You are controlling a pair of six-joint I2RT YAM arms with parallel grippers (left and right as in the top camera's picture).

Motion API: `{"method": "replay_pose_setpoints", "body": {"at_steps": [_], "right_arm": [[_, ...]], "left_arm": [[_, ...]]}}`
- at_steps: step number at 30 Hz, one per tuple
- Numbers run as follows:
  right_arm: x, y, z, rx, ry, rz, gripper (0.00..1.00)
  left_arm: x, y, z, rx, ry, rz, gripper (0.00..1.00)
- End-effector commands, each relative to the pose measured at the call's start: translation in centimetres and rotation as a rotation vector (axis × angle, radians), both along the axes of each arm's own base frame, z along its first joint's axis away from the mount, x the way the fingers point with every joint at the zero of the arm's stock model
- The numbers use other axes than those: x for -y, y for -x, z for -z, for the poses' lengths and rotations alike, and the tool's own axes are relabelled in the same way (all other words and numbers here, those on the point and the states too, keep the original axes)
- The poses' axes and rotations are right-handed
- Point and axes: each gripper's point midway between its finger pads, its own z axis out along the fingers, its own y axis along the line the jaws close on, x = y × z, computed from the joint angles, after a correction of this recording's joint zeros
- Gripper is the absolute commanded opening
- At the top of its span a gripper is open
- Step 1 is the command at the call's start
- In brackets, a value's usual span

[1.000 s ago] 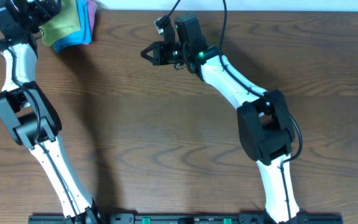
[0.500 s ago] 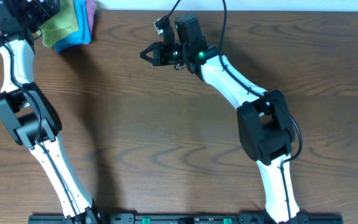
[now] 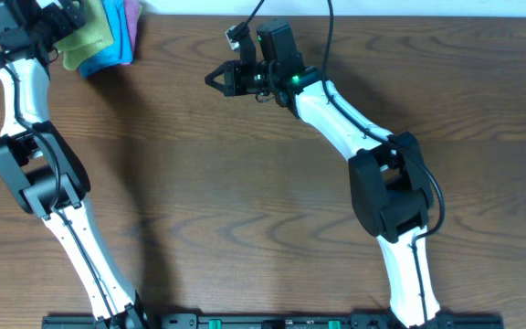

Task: Fold the cloth

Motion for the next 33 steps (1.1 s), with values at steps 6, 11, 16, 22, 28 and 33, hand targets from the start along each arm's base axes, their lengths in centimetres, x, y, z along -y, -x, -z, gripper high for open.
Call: {"method": "replay_pose_setpoints", "body": {"at_steps": [6,11,16,22,28,33], "right_arm": [[-0.2,-0.2,-1.9,0.025,-0.028,-0.011,0.01],[-0.2,-0.2,-2.0,0.026,-0.028,-0.011,0.01],[-0.2,-0.2,-1.9,0.022,-0.026,-0.011,0.01],[-0.2,-0.1,-1.8,0.019,-0.025,-0.011,0.01],[-0.2,-0.2,-1.8,0.020,-0.025,-0.011,0.01],[-0.1,-0.1,-1.9,0.017,-0.031,-0.018,0.01]], "left_arm": [[-2.4,0.1,-1.3,-0.004,-0.131,-0.081,0.95],[-3.2,0.1,-1.7,-0.006,-0.173,-0.122,0.95],[-3.9,-0.1,-3.4,0.022,-0.199,-0.154,0.95],[-4.7,-0.1,-4.5,0.029,-0.222,-0.194,0.95],[-1.3,-0.2,-3.9,0.018,-0.144,-0.051,0.98],[1.7,-0.3,-4.2,0.028,0.013,0.037,0.33]]}}
